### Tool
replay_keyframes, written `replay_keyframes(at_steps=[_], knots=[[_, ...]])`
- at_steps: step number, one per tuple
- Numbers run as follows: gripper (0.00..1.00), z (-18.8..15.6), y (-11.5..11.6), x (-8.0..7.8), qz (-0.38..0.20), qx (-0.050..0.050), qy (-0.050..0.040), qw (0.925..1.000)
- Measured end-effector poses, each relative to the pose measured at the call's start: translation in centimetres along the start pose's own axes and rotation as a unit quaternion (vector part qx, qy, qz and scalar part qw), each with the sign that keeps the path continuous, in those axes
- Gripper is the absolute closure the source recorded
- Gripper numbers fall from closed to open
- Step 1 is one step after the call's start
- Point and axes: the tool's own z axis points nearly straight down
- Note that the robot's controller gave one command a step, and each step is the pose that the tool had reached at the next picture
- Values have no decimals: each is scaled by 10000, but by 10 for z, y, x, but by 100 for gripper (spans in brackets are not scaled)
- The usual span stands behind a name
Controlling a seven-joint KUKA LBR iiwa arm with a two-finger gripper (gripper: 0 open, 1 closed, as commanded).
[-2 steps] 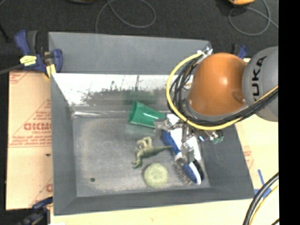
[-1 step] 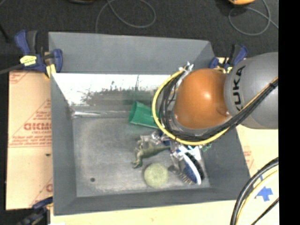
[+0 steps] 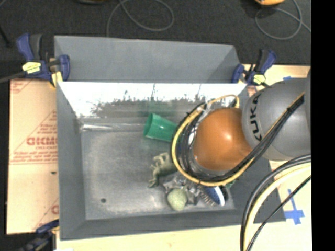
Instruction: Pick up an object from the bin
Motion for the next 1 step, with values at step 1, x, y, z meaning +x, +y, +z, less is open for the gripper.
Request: replay_keyframes(at_steps=[1], knots=[[100, 0, 0, 0, -4, 1, 0, 10000]])
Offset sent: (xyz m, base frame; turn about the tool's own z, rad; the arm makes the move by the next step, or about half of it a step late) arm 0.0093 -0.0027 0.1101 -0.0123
